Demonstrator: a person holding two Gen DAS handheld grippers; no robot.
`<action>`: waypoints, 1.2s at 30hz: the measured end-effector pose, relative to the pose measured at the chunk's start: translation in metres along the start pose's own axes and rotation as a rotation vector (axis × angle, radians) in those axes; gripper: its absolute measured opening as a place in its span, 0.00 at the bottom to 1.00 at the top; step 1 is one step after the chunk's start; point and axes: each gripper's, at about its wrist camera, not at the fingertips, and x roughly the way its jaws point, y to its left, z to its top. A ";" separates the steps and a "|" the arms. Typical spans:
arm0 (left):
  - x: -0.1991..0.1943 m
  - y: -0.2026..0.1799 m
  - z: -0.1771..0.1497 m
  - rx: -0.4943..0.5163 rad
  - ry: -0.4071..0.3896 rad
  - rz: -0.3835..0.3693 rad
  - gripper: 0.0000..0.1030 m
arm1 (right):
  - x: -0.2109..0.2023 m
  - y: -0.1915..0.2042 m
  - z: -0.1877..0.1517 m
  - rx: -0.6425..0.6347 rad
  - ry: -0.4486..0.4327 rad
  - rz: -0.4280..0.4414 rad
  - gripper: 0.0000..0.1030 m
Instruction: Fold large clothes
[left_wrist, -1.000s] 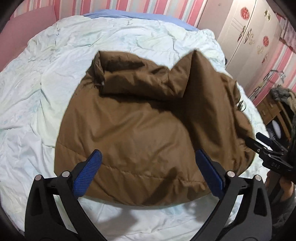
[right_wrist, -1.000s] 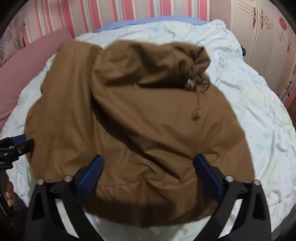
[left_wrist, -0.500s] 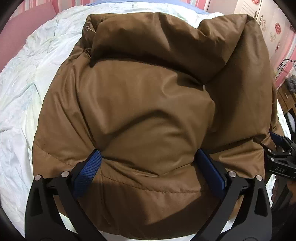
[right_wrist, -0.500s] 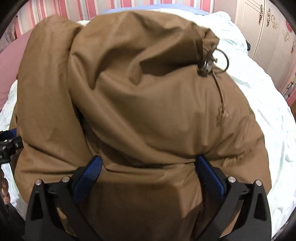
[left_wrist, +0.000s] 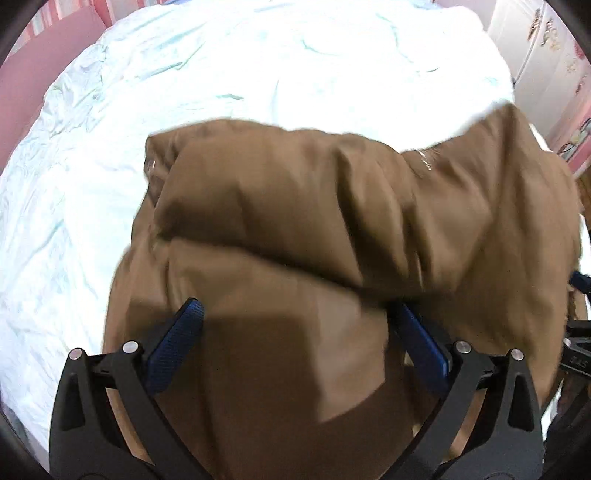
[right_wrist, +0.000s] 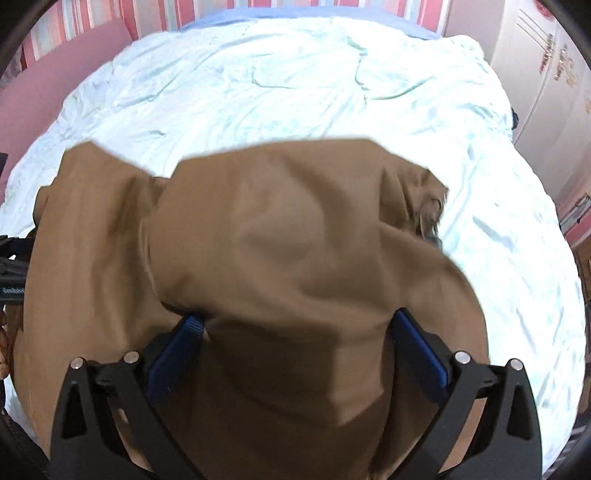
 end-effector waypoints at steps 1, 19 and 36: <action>0.007 0.000 0.012 0.005 0.030 0.007 0.97 | 0.008 0.002 0.009 -0.016 0.032 0.001 0.99; 0.080 0.020 0.074 -0.052 0.300 0.085 0.97 | 0.127 -0.068 0.100 0.148 0.399 0.127 0.99; 0.137 0.013 0.113 -0.048 0.534 0.004 0.97 | 0.168 -0.051 0.128 0.124 0.510 0.091 0.99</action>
